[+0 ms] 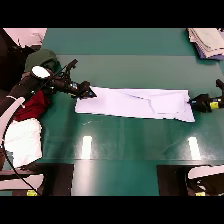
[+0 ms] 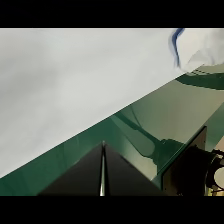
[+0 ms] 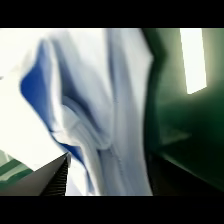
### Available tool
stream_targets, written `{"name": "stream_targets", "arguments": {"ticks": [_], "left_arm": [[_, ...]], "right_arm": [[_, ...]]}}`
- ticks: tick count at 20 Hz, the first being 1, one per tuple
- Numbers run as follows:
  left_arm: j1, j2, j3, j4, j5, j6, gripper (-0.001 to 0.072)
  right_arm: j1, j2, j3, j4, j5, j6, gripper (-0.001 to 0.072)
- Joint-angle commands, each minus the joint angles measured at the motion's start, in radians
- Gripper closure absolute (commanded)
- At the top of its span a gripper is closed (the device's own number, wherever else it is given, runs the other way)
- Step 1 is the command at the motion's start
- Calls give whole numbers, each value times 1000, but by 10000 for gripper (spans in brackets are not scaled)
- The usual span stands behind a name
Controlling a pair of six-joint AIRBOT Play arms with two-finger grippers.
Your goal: Fold the shirts.
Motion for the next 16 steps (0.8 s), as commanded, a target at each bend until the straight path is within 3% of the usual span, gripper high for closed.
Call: {"name": "stream_targets", "arguments": {"ticks": [1, 6, 7, 8, 9, 10, 11, 16], "left_arm": [[0, 0, 1, 0, 1, 0, 684], [-1, 0, 1, 0, 9, 0, 684], [-5, 0, 1, 1, 19, -3, 684], [-12, 0, 1, 1, 31, -10, 684], [-26, 0, 1, 0, 51, -11, 685], [-49, -1, 1, 1, 83, -11, 685], [-76, -2, 3, 1, 116, -11, 685], [-232, -158, 230, 60, 163, -27, 685]], "right_arm": [[21, -55, 2, 31, 26, -55, 130], [49, -114, 2, 61, 94, -64, 130], [69, -109, 2, 61, 67, -63, 180], [88, -99, 2, 61, 33, -63, 287], [105, -87, 2, 61, 5, -63, 414], [119, -76, 2, 60, -8, -63, 585], [132, -64, 2, 61, -12, -63, 694], [186, 53, 2, 62, 1, 3, 697]]}}
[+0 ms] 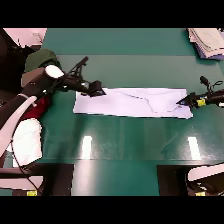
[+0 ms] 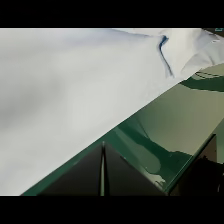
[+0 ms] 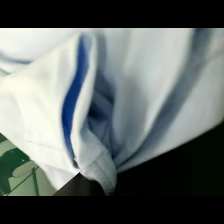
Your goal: Fold the shirts.
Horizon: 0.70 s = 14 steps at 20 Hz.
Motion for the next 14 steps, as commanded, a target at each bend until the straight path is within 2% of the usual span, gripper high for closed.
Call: {"name": "stream_targets", "arguments": {"ticks": [1, 5, 7, 10, 14], "left_arm": [[-100, -134, 192, 67, 19, -45, 685], [-180, -369, 470, 134, -54, -126, 686], [-206, -470, 560, 142, -78, -154, 686], [-219, -557, 603, 151, -76, -186, 685], [-216, -586, 603, 196, -71, -229, 685]], "right_arm": [[44, 94, 1, 13, 20, 69, 697], [129, 238, 4, 14, 41, 138, 697], [184, 277, 72, 14, 71, 223, 698], [288, 285, 253, 14, 123, 323, 698], [430, 280, 419, 12, 125, 396, 697]]}}
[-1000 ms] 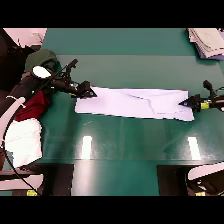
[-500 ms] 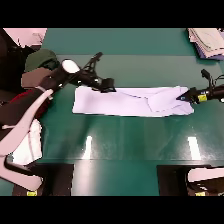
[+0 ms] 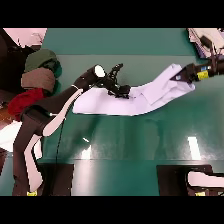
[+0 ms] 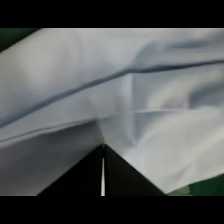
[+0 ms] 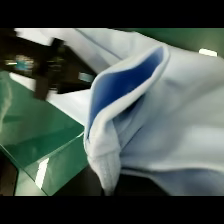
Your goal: Fold the shirts.
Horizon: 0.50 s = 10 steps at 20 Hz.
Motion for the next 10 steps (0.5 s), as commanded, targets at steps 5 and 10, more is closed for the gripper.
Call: {"name": "stream_targets", "arguments": {"ticks": [5, 10], "left_arm": [[-5, -29, 23, 30, -29, -4, 685], [86, 113, 59, 86, -65, 37, 686]], "right_arm": [[225, -87, 298, -2, 24, 131, 698], [331, -221, 491, -3, 26, 161, 698]]}}
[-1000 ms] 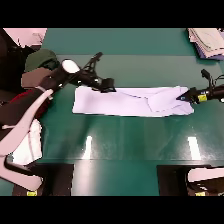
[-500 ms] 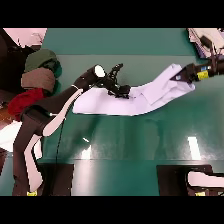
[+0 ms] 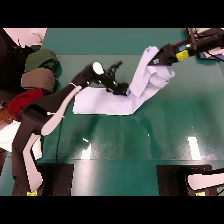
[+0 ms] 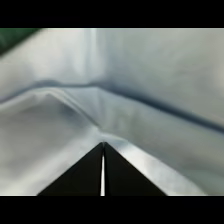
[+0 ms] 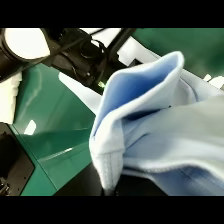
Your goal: Fold the shirts.
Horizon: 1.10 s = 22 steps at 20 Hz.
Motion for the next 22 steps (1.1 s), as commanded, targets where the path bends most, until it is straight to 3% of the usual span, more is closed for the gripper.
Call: {"name": "stream_targets", "arguments": {"ticks": [1, 9, 15, 17, 19, 22], "left_arm": [[80, 118, 12, 68, -39, 30, 686], [404, 468, 12, 272, -203, 62, 684], [507, 581, 12, 271, -243, 56, 684], [507, 582, 12, 267, -243, 52, 684], [507, 583, 11, 265, -243, 33, 684], [507, 583, 12, 266, -296, 31, 684]], "right_arm": [[77, -84, 125, 0, -3, 31, 698], [279, -214, 128, 2, -99, 0, 698], [496, -352, 129, 3, -413, -206, 689], [583, -385, 130, 2, -608, -305, 326], [636, -375, 130, -2, -733, -359, 43], [613, -259, 80, -177, -645, -346, 40]]}}
